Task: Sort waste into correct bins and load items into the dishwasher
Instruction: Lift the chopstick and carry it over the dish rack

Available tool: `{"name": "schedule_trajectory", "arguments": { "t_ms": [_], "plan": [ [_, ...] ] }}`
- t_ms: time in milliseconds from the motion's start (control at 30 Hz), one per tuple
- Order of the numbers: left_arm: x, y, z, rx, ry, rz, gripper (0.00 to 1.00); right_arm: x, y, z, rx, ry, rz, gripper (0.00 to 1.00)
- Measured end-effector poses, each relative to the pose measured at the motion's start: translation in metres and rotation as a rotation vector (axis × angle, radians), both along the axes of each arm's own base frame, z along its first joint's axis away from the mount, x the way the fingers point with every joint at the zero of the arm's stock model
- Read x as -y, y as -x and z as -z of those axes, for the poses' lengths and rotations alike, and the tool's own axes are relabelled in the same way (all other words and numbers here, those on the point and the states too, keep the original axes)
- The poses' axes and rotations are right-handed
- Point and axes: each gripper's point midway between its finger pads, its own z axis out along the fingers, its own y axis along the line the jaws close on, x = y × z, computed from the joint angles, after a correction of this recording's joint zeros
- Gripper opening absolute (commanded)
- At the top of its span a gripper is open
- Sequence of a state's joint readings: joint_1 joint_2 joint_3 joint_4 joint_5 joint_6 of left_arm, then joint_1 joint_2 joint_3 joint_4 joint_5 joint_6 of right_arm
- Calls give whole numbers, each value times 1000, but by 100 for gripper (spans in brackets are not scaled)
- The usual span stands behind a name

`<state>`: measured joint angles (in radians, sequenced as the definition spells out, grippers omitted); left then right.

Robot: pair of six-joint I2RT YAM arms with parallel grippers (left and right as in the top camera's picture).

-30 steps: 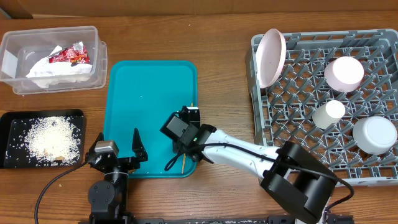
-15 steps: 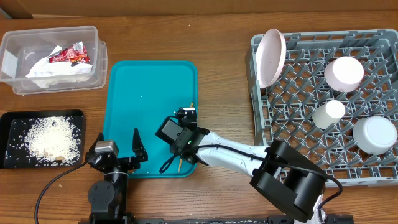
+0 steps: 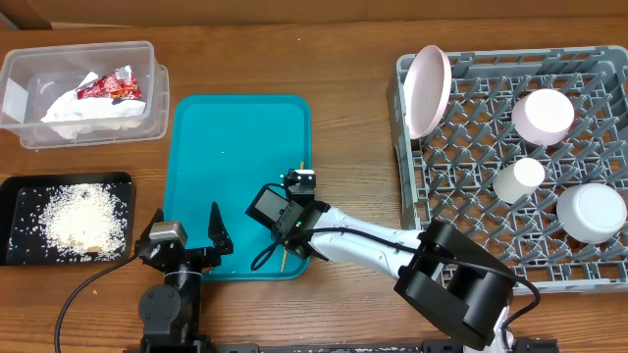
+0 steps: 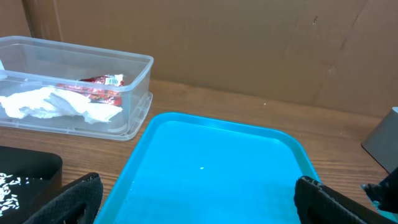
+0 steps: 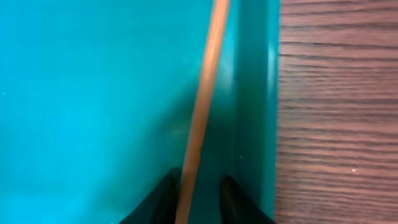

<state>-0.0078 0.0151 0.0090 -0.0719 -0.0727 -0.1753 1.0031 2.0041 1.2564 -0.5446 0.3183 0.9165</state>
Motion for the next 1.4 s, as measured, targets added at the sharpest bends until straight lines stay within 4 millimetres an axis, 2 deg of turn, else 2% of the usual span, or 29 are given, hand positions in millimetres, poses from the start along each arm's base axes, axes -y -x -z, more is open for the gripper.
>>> {"name": "schedule_trajectory", "arguments": {
  "t_ms": [267, 433, 700, 1133, 1267, 1333, 1400],
  "plan": [
    [0, 0, 0, 0, 0, 0, 100, -2, -5, 1, 17, -24, 59, 25],
    [0, 0, 0, 0, 0, 0, 100, -5, -13, 2, 44, -23, 78, 13],
    [0, 0, 0, 0, 0, 0, 100, -3, -13, 2, 48, -18, 90, 5],
    [0, 0, 0, 0, 0, 0, 100, -3, -10, -4, 4, 23, 37, 4],
    [0, 0, 0, 0, 0, 0, 100, -6, -9, -19, -9, 34, -40, 4],
    [0, 0, 0, 0, 0, 0, 100, -6, -11, -41, 7, 30, -82, 4],
    [0, 0, 0, 0, 0, 0, 100, 0, -19, -73, 41, 17, -103, 4]
  ]
}}
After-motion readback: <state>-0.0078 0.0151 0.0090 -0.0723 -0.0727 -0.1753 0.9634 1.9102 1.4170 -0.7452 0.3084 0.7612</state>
